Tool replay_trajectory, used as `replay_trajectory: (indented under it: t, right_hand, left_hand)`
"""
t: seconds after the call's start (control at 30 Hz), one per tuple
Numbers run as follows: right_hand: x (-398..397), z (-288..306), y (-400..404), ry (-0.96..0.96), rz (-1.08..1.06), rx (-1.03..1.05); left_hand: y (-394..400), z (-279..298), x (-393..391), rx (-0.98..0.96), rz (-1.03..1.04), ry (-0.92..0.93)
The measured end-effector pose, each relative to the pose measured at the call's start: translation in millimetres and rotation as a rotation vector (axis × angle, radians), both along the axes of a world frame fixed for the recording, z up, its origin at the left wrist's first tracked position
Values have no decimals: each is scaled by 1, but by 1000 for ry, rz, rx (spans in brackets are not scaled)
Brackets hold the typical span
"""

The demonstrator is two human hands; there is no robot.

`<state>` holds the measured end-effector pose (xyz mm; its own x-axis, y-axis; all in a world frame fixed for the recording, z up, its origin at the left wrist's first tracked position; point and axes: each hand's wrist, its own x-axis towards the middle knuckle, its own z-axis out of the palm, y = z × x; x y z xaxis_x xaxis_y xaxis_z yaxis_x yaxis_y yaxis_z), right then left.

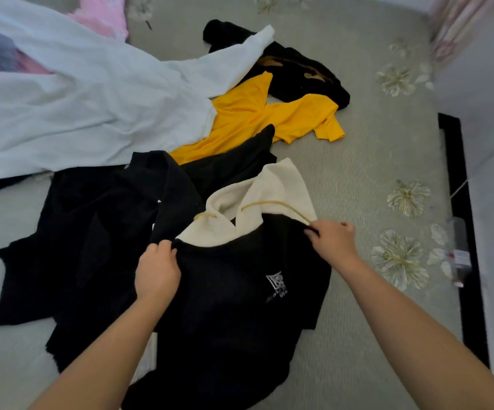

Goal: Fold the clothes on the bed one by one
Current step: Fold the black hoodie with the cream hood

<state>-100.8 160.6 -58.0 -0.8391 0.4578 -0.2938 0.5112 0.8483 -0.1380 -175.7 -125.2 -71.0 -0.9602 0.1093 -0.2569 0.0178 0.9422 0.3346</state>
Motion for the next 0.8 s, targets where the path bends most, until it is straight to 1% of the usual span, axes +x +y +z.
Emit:
replay_trajectory:
  t: [0.1, 0.2, 0.27, 0.33, 0.4, 0.47, 0.5, 0.57, 0.6, 0.63, 0.7, 0.77, 0.8]
  right_hand:
    - [17, 34, 14, 244, -180, -204]
    - [40, 59, 12, 342, -237, -382]
    - [52, 72, 10, 386, -279, -498]
    - [59, 83, 11, 406, -281, -519]
    - [57, 89, 8, 408, -238, -454]
    - [46, 93, -4, 358, -210, -403]
    - [40, 90, -15, 277, -174, -383]
    - [30, 74, -37, 29, -122, -285]
    - [29, 65, -44, -57, -169, -253]
    - [28, 57, -50, -102, -256, -267]
    - [31, 44, -57, -136, -451, -348]
    - [37, 34, -63, -172, -517, -378]
    - [40, 33, -65, -156, -533, -394]
  left_hand:
    - [-8, 25, -11, 23, 41, 83]
    - [-8, 47, -19, 108, 31, 141]
    - [-9, 58, -24, 202, 6, 122]
    - [-12, 71, -26, 273, -40, 60]
    - [-10, 88, -27, 321, -99, 39]
    - [-1, 104, -25, 323, -202, 58]
    - [5, 111, -23, 299, -274, 67]
    - [14, 117, -16, 224, -385, 63]
    - [16, 118, -12, 175, -404, 23]
    - [15, 117, -9, 112, -403, -38]
    - [9, 112, -5, -28, -380, -196]
    - [1, 108, -3, -94, -316, -310]
    - [-2, 106, 0, -98, -284, -321]
